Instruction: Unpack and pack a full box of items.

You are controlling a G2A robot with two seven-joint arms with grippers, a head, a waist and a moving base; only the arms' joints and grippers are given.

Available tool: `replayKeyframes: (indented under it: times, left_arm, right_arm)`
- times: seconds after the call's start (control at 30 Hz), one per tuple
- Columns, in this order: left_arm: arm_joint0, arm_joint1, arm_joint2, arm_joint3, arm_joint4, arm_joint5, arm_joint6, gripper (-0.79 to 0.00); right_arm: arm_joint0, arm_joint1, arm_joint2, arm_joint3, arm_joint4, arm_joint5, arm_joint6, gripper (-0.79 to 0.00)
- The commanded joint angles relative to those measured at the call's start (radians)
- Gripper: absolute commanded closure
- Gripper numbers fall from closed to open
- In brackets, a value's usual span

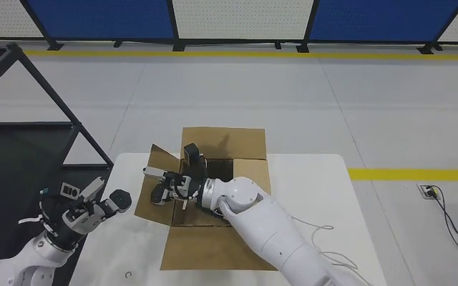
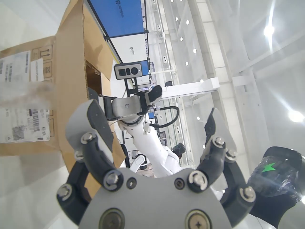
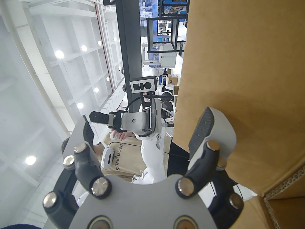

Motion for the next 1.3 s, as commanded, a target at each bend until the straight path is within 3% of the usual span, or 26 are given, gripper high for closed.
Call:
replayKeyframes:
  times: [0.0,0.3,0.67,1.27]
  left_arm:
    - [0.004,-0.002,0.005,-0.005,-0.029,-0.003,0.001,-0.785]
    - [0.027,0.006,0.038,-0.058,0.084,0.045,-0.033,-0.785]
    - [0.04,0.008,0.057,-0.076,0.129,0.064,0.018,-0.785]
    - [-0.014,0.007,0.117,-0.013,0.196,0.097,0.113,-0.785]
  right_arm:
    - [0.003,-0.005,0.004,0.011,-0.004,-0.008,-0.006,-0.785]
    - [0.014,-0.013,0.038,0.054,-0.005,-0.032,0.001,-0.785]
    - [0.01,-0.019,0.07,0.078,-0.022,-0.054,0.019,-0.785]
    - [-0.024,0.0,0.132,0.038,-0.082,-0.105,-0.01,-0.785]
